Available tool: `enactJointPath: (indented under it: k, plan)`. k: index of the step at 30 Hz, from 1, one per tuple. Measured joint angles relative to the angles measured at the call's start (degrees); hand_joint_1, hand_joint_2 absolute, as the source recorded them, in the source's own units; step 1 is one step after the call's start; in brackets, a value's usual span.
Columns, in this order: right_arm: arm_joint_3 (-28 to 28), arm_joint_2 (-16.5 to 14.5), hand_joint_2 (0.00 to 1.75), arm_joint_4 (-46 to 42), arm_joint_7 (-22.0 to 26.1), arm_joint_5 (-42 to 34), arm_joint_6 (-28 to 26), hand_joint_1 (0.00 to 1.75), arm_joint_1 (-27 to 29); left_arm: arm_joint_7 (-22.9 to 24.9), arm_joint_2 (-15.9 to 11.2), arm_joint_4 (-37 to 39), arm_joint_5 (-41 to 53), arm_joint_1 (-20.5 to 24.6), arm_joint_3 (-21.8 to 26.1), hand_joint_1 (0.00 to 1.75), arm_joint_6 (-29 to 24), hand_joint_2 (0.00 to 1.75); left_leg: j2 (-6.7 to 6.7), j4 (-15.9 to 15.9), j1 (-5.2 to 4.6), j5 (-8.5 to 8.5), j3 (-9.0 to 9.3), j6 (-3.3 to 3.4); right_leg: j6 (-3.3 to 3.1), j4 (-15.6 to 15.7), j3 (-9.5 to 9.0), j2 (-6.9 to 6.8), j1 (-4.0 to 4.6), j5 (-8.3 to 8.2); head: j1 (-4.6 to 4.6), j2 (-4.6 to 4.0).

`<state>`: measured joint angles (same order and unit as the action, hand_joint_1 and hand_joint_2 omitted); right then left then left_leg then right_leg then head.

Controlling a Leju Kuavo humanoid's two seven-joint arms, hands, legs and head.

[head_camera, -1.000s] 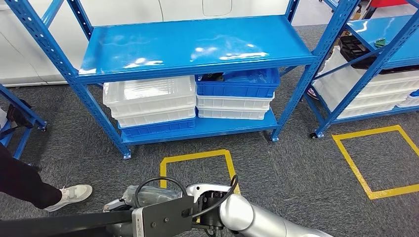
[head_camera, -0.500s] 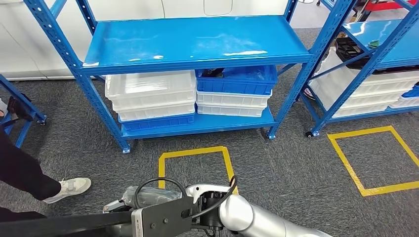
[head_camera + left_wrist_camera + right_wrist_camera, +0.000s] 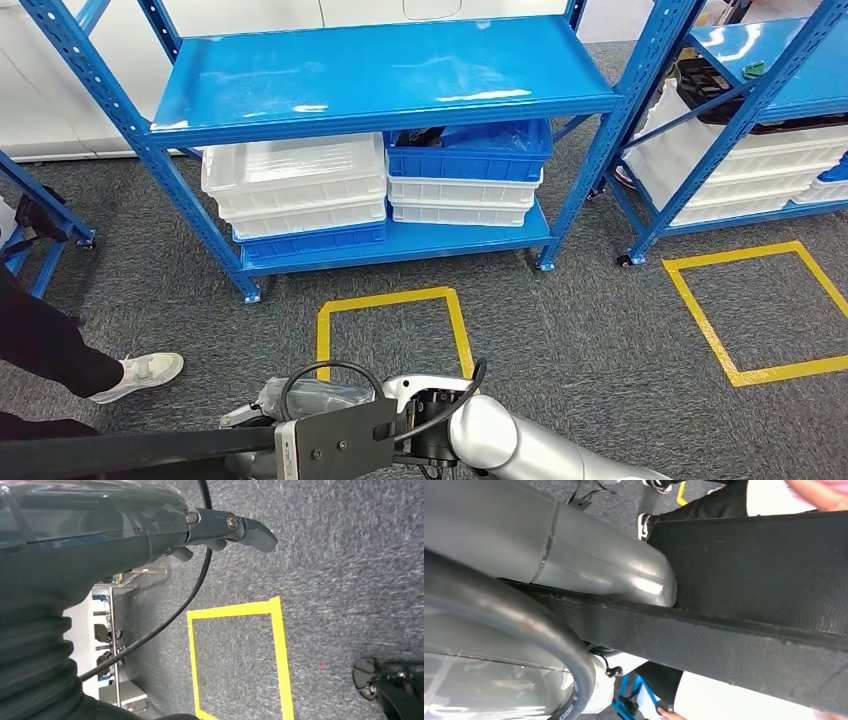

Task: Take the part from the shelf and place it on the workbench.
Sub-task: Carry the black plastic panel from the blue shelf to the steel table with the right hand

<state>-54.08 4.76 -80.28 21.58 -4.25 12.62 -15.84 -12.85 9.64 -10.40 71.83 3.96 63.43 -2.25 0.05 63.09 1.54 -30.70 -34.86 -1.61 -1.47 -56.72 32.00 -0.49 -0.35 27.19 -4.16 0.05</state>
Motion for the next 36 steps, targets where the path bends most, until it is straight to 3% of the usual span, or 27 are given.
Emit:
enactJointPath:
  k: [2, 3, 4, 5, 7, 9, 12, 14, 15, 17, 19, 20, 21, 23, 25, 29, 31, 33, 34, 35, 36]
  plan:
    - [0.03, -0.02, 0.00, 0.01, 0.04, -0.34, -0.03, 1.75, 0.16, 0.00, 0.00, 0.00, 0.02, -0.06, 0.00, 0.00, 0.01, 1.75, 0.02, 7.70, -0.09, -3.80, -3.11, -0.03, -0.44, -0.01, 0.19, -0.02, 0.28, -0.18, 0.06, -0.01]
    - [0.03, -0.02, 0.00, 0.02, 0.03, -0.49, -0.07, 1.75, 0.32, 0.00, 0.00, 0.00, 0.03, -0.09, 0.00, 0.00, 0.01, 1.75, 0.02, 10.80, -0.11, -4.85, -4.32, -0.01, -0.55, -0.02, 0.26, -0.01, 0.45, -0.25, 0.07, -0.01]
    - [0.03, -0.02, 0.00, 0.02, 0.03, -0.58, -0.12, 1.75, 0.49, 0.00, 0.00, 0.00, 0.04, -0.11, 0.00, 0.00, 0.02, 1.75, 0.02, 11.96, -0.14, -4.81, -4.64, 0.06, -0.63, -0.05, 0.32, 0.02, 0.61, -0.30, 0.07, -0.01]
    - [0.03, -0.02, 0.00, 0.02, 0.02, -0.61, -0.20, 1.75, 0.64, 0.00, 0.00, 0.00, 0.05, -0.11, -0.01, 0.00, 0.02, 1.75, 0.02, 10.81, -0.17, -3.73, -3.90, 0.18, -0.67, -0.11, 0.33, 0.05, 0.74, -0.33, 0.07, -0.01]
    - [0.07, -0.03, 0.00, 0.03, 0.02, -0.57, -0.47, 1.75, 0.79, 0.00, -0.01, 0.00, 0.11, -0.09, -0.02, 0.00, 0.02, 1.75, 0.02, 3.28, -0.35, -0.01, -0.09, 0.61, -0.65, -0.29, 0.32, 0.11, 0.91, -0.32, 0.07, -0.01]
    - [0.15, -0.10, 0.00, 0.13, 0.06, -0.51, -0.86, 1.75, 0.94, -0.07, -0.03, 0.00, 0.19, -0.07, -0.04, 0.00, 0.06, 1.75, -0.01, -2.93, -0.67, 1.97, 2.60, 1.08, -0.43, -0.68, 0.73, 0.10, 1.21, -0.37, 0.07, -0.01]
    - [0.39, -0.27, 0.00, 0.57, 0.33, -0.34, -1.39, 1.75, 1.57, -0.07, -0.03, 0.00, 0.32, -0.21, -0.07, 0.00, 0.32, 1.75, -0.09, -4.23, -0.77, 2.26, 2.63, 1.58, 0.18, -0.93, 1.36, 0.07, 1.36, -0.63, 0.03, 0.01]
    - [0.80, -0.32, 0.00, 0.91, 0.49, -0.22, -1.64, 1.75, 1.91, 0.06, 0.02, 0.00, 0.34, -0.25, -0.07, 0.00, 0.43, 1.75, -0.04, -4.52, -0.48, 2.65, 2.57, 2.12, 0.66, -2.29, 1.94, 0.12, 1.28, 0.57, -0.09, 0.00]
    - [1.03, -0.32, 0.00, 1.10, 0.54, -0.16, -1.73, 1.75, 2.02, 0.07, 0.04, 0.00, 0.34, -0.19, -0.07, 0.00, 0.45, 1.75, 0.00, -4.65, -0.34, 2.83, 2.52, 2.37, 0.92, -4.55, 2.90, 0.14, 1.14, 2.09, -0.16, 0.01]
    - [1.39, -0.32, 0.00, 1.63, 0.61, -0.09, -1.84, 1.75, 2.40, -0.01, 0.05, 0.00, 0.34, -0.12, -0.08, 0.00, 0.49, 1.75, 0.05, -4.63, -0.33, 2.99, 2.30, 2.56, 1.35, -11.91, 6.09, 0.15, 0.64, 5.93, -0.32, 0.01]
    - [1.58, -0.32, 0.00, 2.28, 0.63, -0.07, -1.84, 1.75, 3.00, 0.02, 0.06, 0.00, 0.36, -0.17, -0.09, 0.00, 0.52, 1.75, 0.12, -4.53, -0.32, 3.05, 2.12, 2.56, 1.63, -17.31, 8.37, 0.15, 0.20, 7.55, -0.32, 0.01]
    - [1.67, -0.32, 0.00, 2.60, 0.63, -0.07, -1.83, 1.75, 3.23, 0.03, 0.07, 0.00, 0.37, -0.17, -0.09, 0.00, 0.52, 1.75, 0.14, -4.46, -0.29, 3.05, 2.08, 2.54, 1.70, -17.04, 8.09, 0.15, 0.01, 6.77, -0.32, 0.01]
    - [1.77, -0.33, 0.00, 2.87, 0.63, -0.08, -1.83, 1.75, 3.36, 0.05, 0.07, 0.00, 0.40, -0.16, -0.10, 0.00, 0.52, 1.75, 0.15, -4.40, -0.26, 3.04, 2.07, 2.51, 1.73, -14.57, 6.77, 0.14, -0.14, 5.07, -0.32, 0.01]
    - [2.10, -0.44, 0.00, 3.27, 0.64, -0.08, -1.83, 1.75, 3.40, 0.04, 0.07, 0.00, 0.49, -0.11, -0.15, 0.00, 0.52, 1.75, 0.15, -4.32, -0.28, 3.04, 2.02, 2.26, 1.62, -6.66, 2.75, -0.05, -0.22, 1.42, -0.32, 0.01]
    - [2.53, -0.68, 0.00, 3.53, 0.66, -0.09, -1.84, 1.75, 3.44, 0.04, 0.09, 0.00, 0.54, -0.09, -0.22, 0.00, 0.52, 1.75, 0.25, -4.22, -0.40, 3.20, 1.63, 1.67, 1.41, -1.83, 0.74, -0.21, 0.06, 0.25, -0.33, 0.01]
    - [3.00, -1.02, 0.00, 3.95, 0.67, -0.16, -1.85, 1.75, 3.97, 0.05, 0.09, 0.00, 0.55, -0.11, -0.45, 0.00, 0.52, 1.75, 0.73, -2.96, -0.36, 2.71, 0.79, 0.46, 0.53, -0.94, 1.01, 0.27, 0.17, 0.03, -0.30, 0.02]
    - [3.14, -1.27, 0.00, 4.07, 0.68, -0.25, -1.85, 1.75, 4.05, 0.04, 0.07, 0.00, 0.57, -0.11, -0.55, 0.00, 0.51, 1.75, 0.58, 2.12, -0.38, -0.30, -1.06, 0.23, -0.17, -0.66, 0.93, 0.44, 0.10, -0.25, -0.16, 0.02]
    - [3.26, -1.43, 0.00, 4.22, 0.69, -0.38, -1.85, 1.75, 4.20, 0.04, 0.07, 0.00, 0.60, -0.13, -0.58, 0.00, 0.51, 1.75, 0.34, 9.26, -0.50, -3.90, -3.85, 0.17, -0.52, -0.68, 1.00, 0.71, 0.41, -0.32, -0.07, 0.01]
    - [3.30, -1.44, 0.00, 4.33, 0.68, -0.43, -1.85, 1.75, 4.37, 0.04, 0.07, 0.00, 0.61, -0.15, -0.59, 0.00, 0.51, 1.75, 0.29, 11.59, -0.50, -4.73, -4.77, 0.20, -0.59, -0.71, 1.03, 0.91, 0.56, -0.36, -0.06, 0.01]
    - [3.33, -1.44, 0.00, 4.45, 0.68, -0.47, -1.85, 1.75, 4.53, 0.04, 0.08, 0.00, 0.63, -0.16, -0.60, 0.00, 0.52, 1.75, 0.26, 12.05, -0.51, -4.52, -4.84, 0.27, -0.62, -0.74, 1.04, 1.18, 0.70, -0.38, -0.06, 0.01]
    - [3.37, -1.44, 0.00, 4.55, 0.67, -0.49, -1.85, 1.75, 4.67, 0.04, 0.08, 0.00, 0.65, -0.17, -0.61, 0.00, 0.52, 1.75, 0.15, 10.22, -0.52, -3.21, -3.85, 0.40, -0.64, -0.79, 1.01, 1.49, 0.82, -0.40, -0.06, 0.01]
